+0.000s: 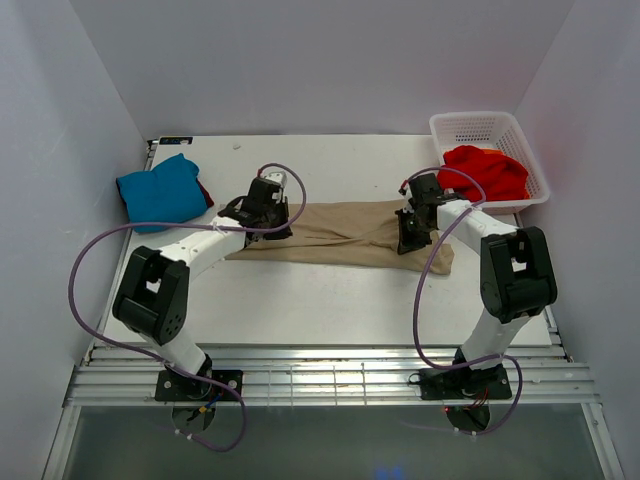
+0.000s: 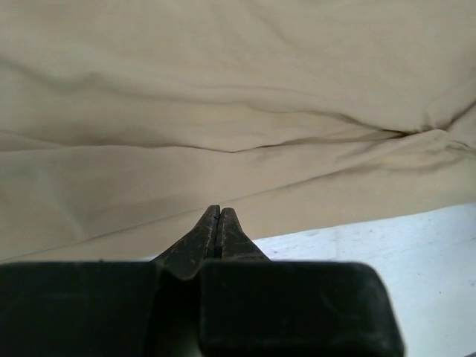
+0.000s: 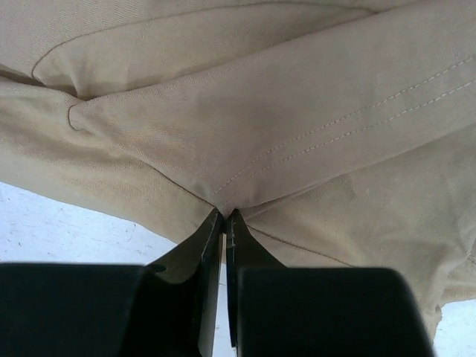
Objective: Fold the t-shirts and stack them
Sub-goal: Fold the tshirt
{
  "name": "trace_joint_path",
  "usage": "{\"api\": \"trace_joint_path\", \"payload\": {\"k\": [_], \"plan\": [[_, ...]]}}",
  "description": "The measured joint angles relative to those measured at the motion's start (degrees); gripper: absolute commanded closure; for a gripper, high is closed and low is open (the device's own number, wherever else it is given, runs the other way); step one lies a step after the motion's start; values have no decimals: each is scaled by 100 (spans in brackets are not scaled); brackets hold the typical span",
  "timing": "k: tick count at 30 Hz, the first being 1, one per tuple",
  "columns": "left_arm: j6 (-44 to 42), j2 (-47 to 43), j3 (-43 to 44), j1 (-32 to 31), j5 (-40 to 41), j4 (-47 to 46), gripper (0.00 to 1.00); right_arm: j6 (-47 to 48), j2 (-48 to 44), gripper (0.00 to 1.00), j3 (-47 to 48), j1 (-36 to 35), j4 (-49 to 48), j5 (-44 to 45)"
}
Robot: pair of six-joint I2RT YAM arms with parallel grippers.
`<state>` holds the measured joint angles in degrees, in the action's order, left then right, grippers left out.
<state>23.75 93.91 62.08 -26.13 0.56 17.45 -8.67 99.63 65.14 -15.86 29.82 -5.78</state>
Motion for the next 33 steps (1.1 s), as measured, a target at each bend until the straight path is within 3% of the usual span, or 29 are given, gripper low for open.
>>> {"api": "trace_joint_path", "payload": {"k": [7, 14, 33], "plan": [[129, 380, 63, -507, -87, -273, 100, -15, 37, 92, 129, -9, 11, 24], [223, 715, 2, -798, -118, -328, 100, -17, 361, 92, 855, -9, 70, 129], [343, 876, -544, -938, 116, -1117, 100, -17, 1604, 92, 2253, -9, 173, 304]]}}
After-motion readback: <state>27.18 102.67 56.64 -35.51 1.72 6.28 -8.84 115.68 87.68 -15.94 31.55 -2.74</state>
